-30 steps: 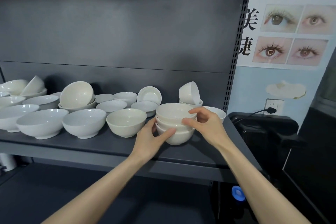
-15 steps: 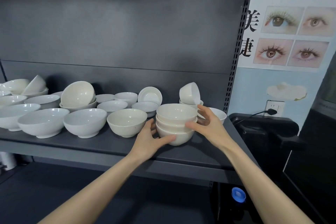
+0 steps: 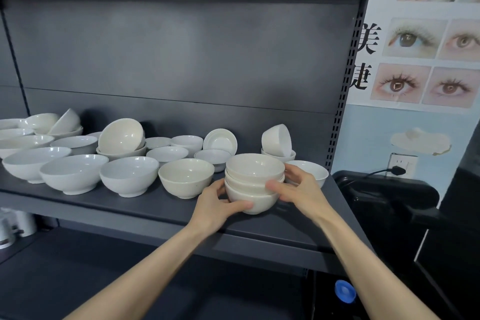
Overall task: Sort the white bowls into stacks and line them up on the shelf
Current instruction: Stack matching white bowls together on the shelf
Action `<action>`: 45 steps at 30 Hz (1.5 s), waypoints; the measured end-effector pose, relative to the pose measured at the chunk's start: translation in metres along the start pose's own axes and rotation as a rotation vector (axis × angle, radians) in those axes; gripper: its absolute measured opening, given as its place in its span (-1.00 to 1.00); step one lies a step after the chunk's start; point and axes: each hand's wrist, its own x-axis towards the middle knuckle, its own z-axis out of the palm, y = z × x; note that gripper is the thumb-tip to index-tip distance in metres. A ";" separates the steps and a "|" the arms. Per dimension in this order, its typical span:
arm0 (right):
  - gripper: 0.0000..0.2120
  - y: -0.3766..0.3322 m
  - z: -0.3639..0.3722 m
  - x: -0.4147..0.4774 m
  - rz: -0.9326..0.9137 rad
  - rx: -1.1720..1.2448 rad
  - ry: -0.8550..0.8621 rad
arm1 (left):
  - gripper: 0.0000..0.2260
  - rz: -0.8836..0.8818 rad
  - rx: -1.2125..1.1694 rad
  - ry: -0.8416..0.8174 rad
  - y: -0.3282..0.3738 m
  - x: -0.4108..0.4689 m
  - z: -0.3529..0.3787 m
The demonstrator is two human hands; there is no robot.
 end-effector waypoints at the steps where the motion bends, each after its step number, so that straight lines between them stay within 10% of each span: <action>1: -0.66 -0.003 0.000 -0.001 -0.009 0.002 -0.006 | -0.52 0.007 -0.003 0.015 0.003 -0.002 -0.001; 8: -0.67 -0.037 0.013 0.011 -0.116 0.043 -0.066 | -0.63 0.097 0.054 0.162 0.038 -0.014 -0.026; 21: -0.69 -0.039 0.095 0.080 -0.150 0.140 -0.168 | -0.24 0.085 0.215 0.239 0.038 0.013 -0.118; 30: -0.59 -0.019 0.112 0.090 -0.089 0.159 -0.135 | -0.65 0.105 0.353 0.183 0.017 0.029 -0.131; 45: -0.67 -0.016 0.099 0.077 -0.038 0.168 -0.112 | -0.62 0.126 0.433 0.205 0.023 0.022 -0.118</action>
